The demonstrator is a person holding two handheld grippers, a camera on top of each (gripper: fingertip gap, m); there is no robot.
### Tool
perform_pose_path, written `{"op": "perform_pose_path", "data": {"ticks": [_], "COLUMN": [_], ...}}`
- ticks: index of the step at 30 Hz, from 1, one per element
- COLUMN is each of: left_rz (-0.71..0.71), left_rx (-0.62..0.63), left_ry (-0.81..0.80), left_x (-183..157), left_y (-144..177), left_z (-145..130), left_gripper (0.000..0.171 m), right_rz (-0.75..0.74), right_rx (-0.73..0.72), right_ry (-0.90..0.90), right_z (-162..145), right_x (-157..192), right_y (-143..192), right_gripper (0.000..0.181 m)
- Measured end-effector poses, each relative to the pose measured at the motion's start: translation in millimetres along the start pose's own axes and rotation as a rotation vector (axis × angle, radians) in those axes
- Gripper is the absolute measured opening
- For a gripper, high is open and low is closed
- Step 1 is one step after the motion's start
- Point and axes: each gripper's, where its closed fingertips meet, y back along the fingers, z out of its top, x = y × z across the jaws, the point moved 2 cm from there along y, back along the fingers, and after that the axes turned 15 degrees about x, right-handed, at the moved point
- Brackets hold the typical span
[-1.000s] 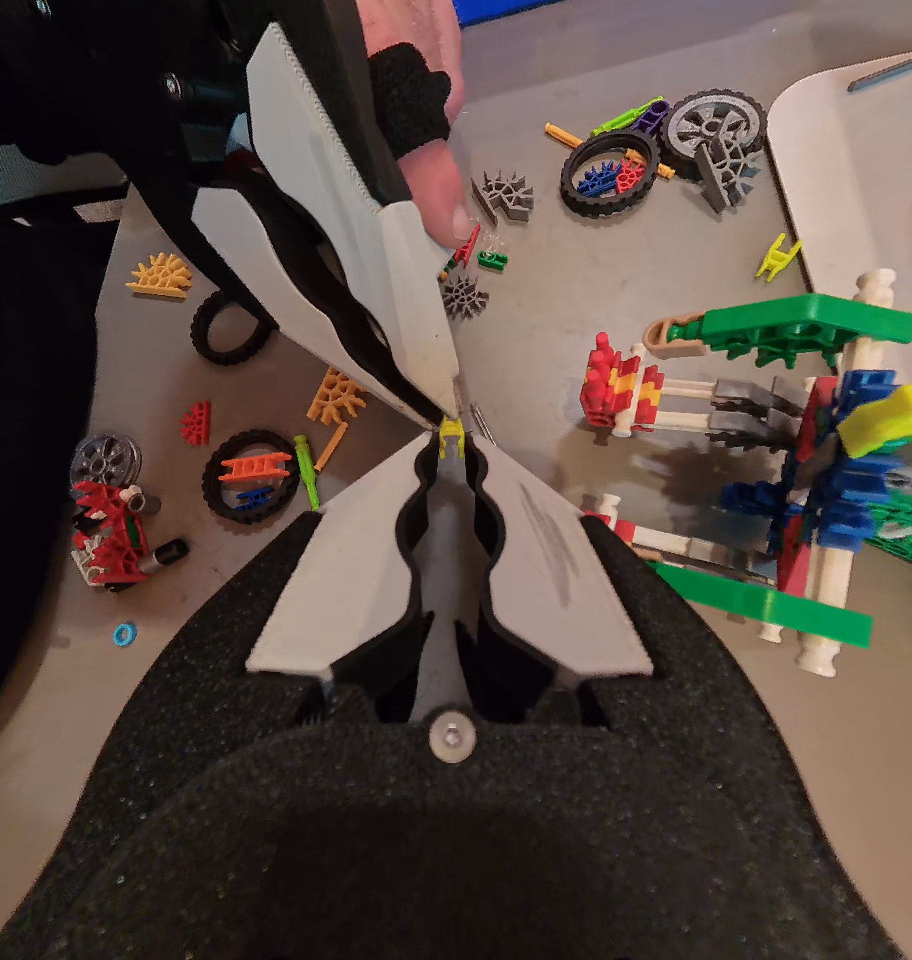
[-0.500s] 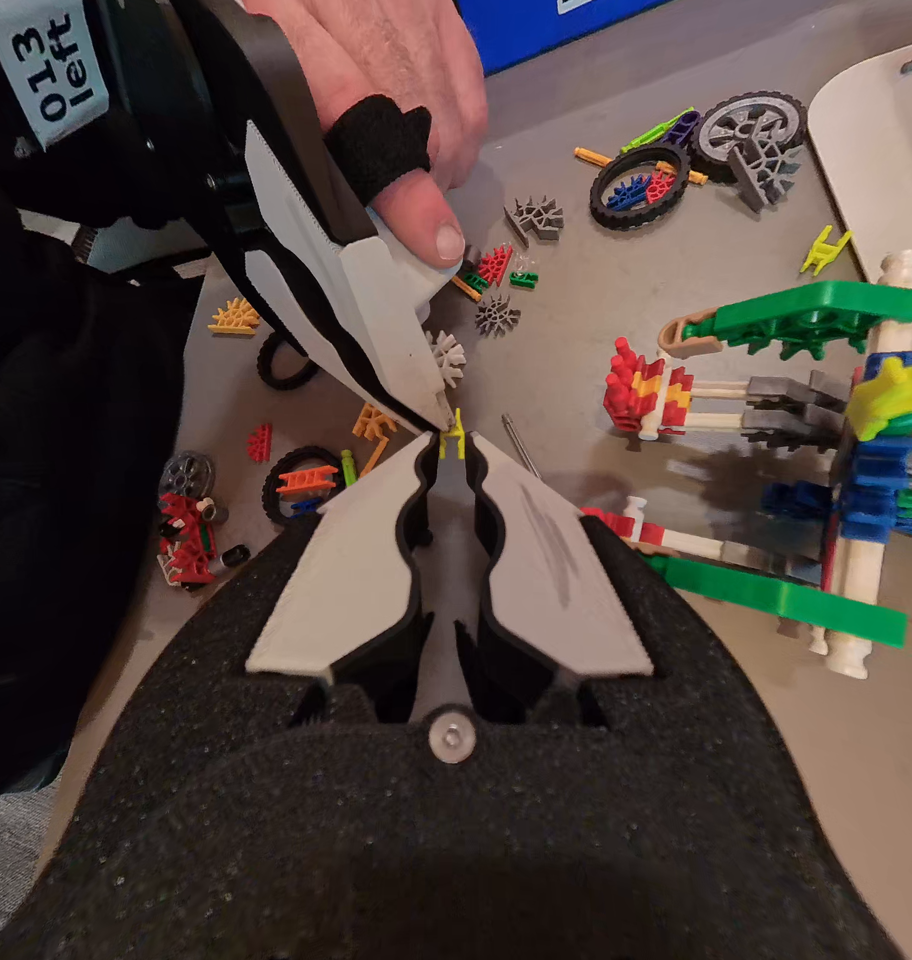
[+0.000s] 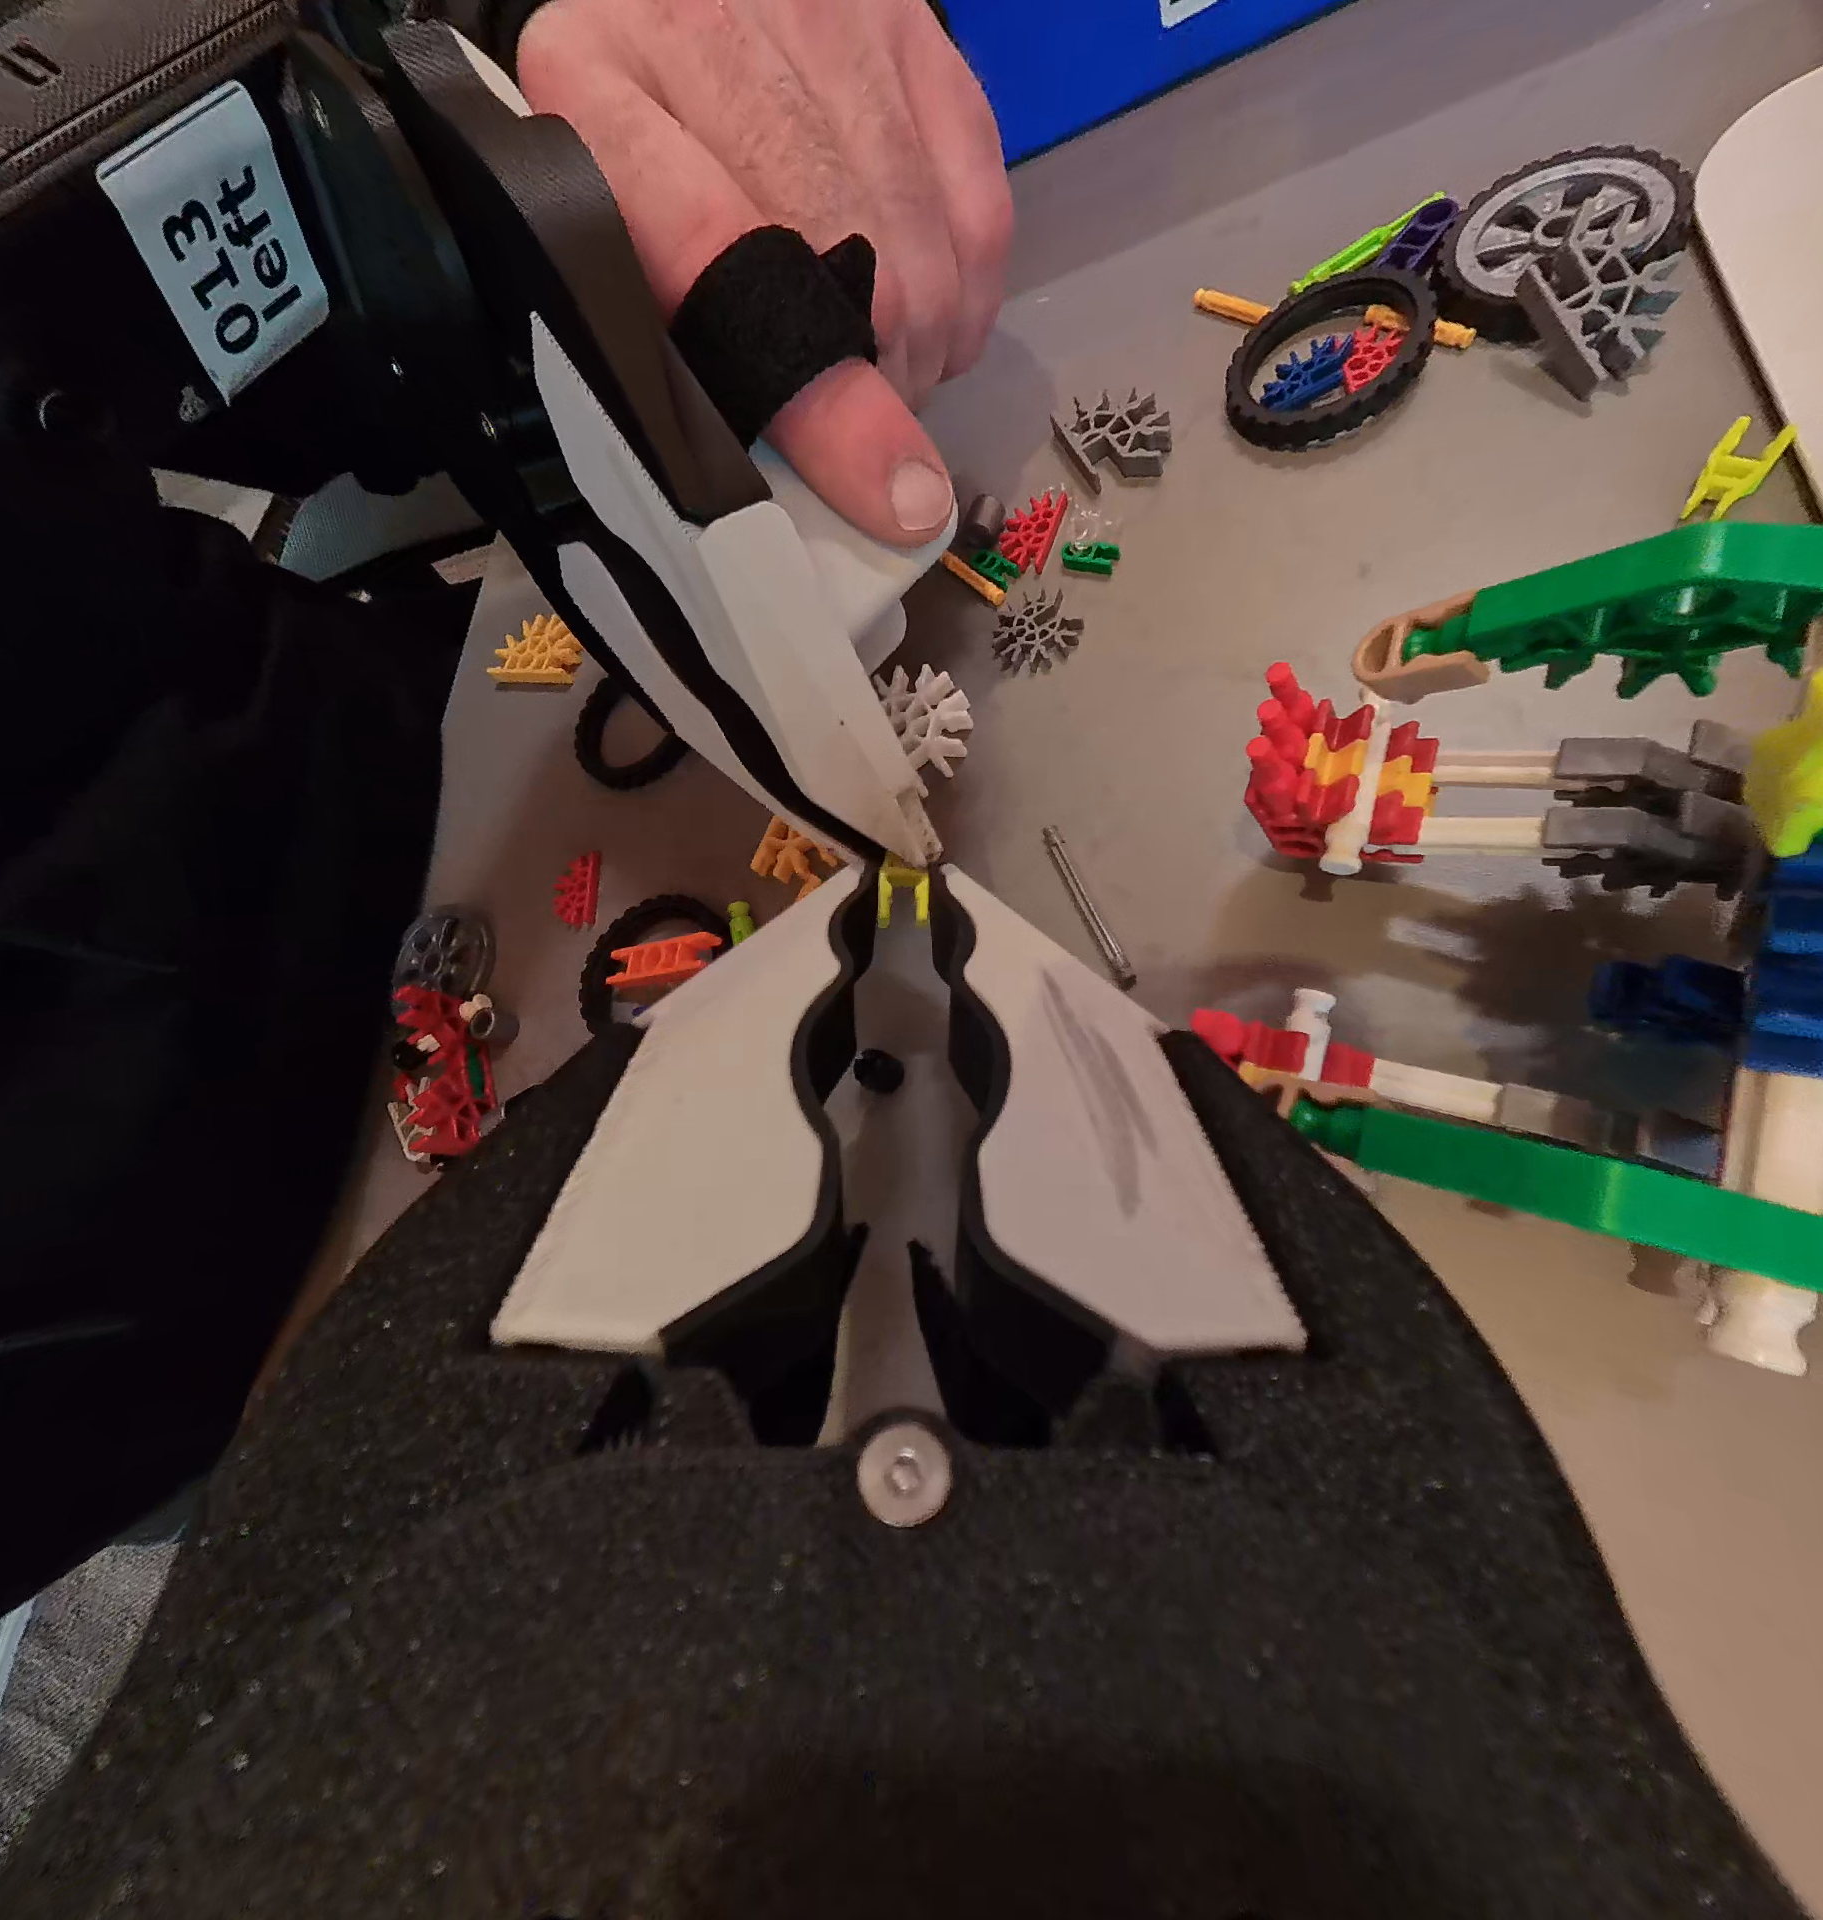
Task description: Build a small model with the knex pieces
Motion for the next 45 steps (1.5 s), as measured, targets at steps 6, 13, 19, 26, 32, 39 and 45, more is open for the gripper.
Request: {"op": "perform_pose_path", "data": {"ticks": [6,13,19,26,32,39,45], "left_rz": [-0.018,-0.161,-0.267,-0.332,-0.326,-0.407,-0.45], "left_rx": [0.007,0.01,0.023,0.013,0.103,0.173,0.17], "left_ry": [0.025,0.212,0.283,0.352,0.373,0.43,0.501], "left_x": [0,4,-1,-1,1,-10,-13], "left_y": [-2,-7,-10,-10,-13,-19,-23], "left_z": [-2,-12,-15,-13,-26,-35,-28], "left_gripper": [0.001,0.001,0.001,0.001,0.005,0.006,0.002], "right_rz": [-0.036,-0.346,-0.444,-0.472,-0.423,-0.413,-0.407], "right_rx": [0.011,0.088,0.107,0.13,0.15,0.193,0.219], "right_ry": [0.017,0.238,0.351,0.399,0.304,0.215,0.19], "right_z": [-2,-2,0,-1,-7,-16,-19], "right_x": [-3,-11,-11,-10,-15,-25,-26], "right_y": [-1,3,-3,-8,-8,-10,-14], "right_gripper": [0.011,0.019,0.012,0.006,0.006,0.006,0.006]}}
